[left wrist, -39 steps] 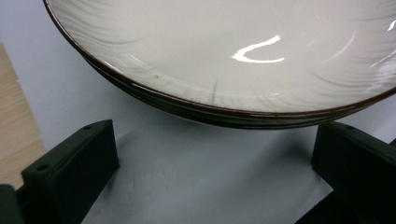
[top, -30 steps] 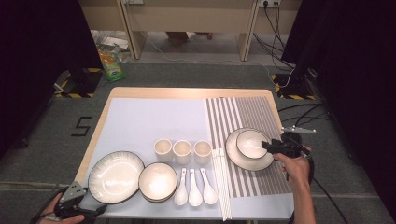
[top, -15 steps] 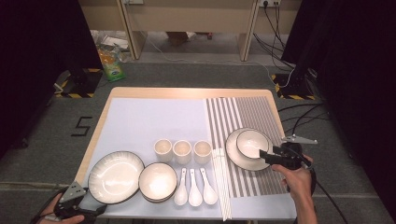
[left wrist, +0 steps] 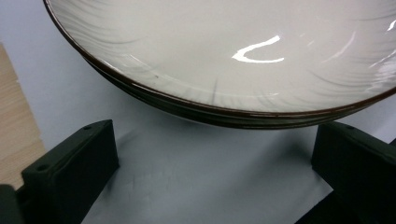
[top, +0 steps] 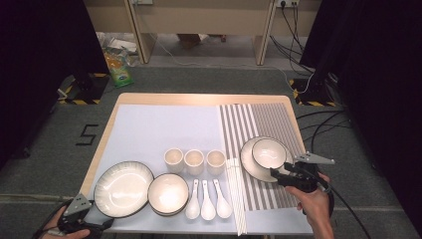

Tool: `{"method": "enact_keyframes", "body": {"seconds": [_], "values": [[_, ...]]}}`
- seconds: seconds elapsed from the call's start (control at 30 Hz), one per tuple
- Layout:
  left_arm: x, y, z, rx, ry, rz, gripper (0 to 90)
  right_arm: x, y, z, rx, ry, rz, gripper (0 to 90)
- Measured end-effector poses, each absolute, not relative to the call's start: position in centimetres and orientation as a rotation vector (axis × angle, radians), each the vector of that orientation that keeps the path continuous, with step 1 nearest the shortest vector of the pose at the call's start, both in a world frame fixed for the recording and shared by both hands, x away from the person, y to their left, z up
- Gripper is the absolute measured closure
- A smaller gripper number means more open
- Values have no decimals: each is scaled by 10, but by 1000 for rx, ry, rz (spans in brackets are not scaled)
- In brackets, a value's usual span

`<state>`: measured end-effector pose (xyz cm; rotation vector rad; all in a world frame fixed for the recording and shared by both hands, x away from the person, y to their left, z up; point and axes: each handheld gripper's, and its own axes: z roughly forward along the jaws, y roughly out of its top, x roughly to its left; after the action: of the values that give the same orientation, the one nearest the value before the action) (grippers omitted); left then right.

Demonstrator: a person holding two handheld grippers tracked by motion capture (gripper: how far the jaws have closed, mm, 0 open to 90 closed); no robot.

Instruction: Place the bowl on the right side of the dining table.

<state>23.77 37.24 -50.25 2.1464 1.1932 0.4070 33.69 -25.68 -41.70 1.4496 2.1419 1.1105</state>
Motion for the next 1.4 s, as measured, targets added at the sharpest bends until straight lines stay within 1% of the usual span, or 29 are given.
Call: {"method": "enact_keyframes", "body": {"seconds": [0.53,1.4], "values": [[238,373,-502,2147,1191,410,0,327,-221,-420,1345,2250,1169,371],[238,373,-502,2151,1187,411,0,337,-166,-436,1228,2409,1176,387]]}}
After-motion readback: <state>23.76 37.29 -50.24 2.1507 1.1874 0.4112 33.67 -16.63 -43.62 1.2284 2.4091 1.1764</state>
